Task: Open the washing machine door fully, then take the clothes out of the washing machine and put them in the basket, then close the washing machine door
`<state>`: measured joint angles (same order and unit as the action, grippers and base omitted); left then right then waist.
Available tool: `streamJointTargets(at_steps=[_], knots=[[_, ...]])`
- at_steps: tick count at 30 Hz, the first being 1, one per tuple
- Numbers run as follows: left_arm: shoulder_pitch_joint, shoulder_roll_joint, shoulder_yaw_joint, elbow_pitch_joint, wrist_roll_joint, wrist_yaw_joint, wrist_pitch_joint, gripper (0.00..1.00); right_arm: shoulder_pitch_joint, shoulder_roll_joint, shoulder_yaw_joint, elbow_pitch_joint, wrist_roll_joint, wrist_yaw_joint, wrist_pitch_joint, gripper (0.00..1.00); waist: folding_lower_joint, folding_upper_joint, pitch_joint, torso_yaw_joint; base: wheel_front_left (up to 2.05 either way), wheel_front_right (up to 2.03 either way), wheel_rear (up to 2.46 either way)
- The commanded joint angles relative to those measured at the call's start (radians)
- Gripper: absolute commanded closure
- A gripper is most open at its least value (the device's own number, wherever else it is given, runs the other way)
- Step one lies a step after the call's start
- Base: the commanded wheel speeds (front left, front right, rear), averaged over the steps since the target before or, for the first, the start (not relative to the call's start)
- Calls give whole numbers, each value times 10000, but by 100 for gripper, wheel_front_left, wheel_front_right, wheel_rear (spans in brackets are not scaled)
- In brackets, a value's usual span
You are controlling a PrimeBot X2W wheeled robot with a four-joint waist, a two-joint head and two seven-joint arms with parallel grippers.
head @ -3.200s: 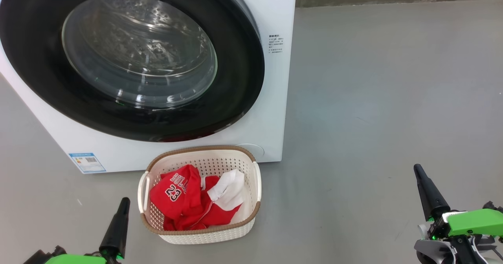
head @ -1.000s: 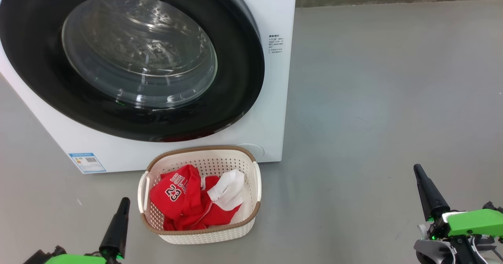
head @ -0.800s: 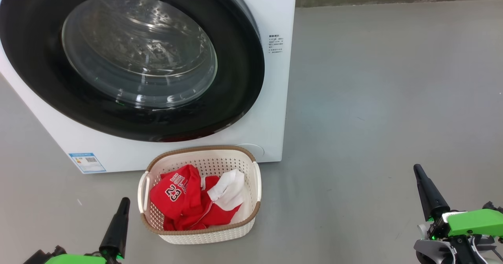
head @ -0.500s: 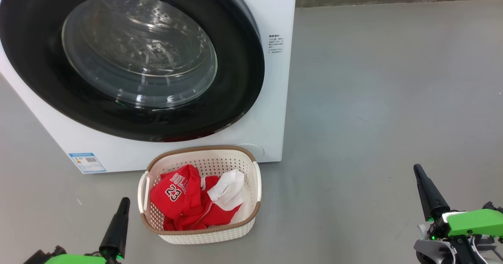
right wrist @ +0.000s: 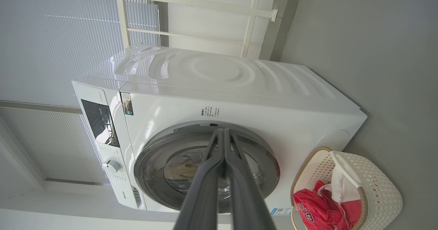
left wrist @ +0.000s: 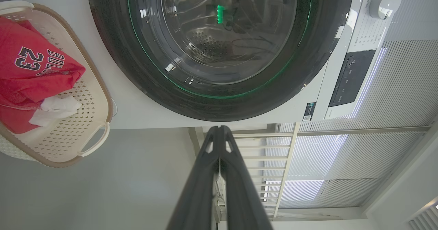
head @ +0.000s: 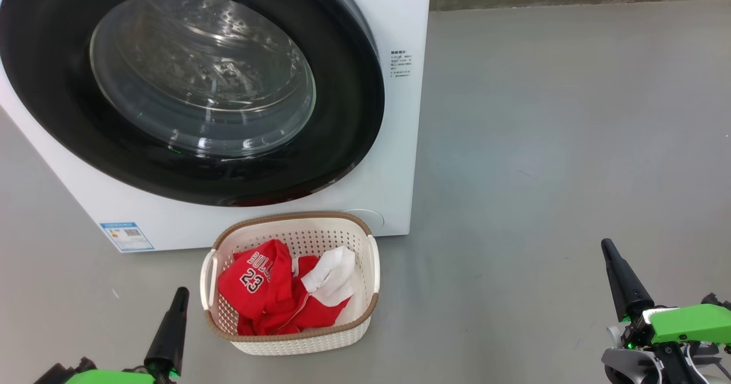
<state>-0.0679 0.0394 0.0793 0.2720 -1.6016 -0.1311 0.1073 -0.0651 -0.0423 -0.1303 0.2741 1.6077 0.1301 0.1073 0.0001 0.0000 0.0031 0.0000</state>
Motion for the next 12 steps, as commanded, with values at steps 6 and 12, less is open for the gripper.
streamJointTargets(at_steps=[6,12], knots=[[-400,108,346,-271,-70,4,60,100,-428,-84,160,-294,4,6,63,100,-1,0,0,0,0,0,0],[-400,108,345,-271,-70,4,60,100,-428,-83,159,-293,3,6,64,100,-1,0,0,0,0,0,0]])
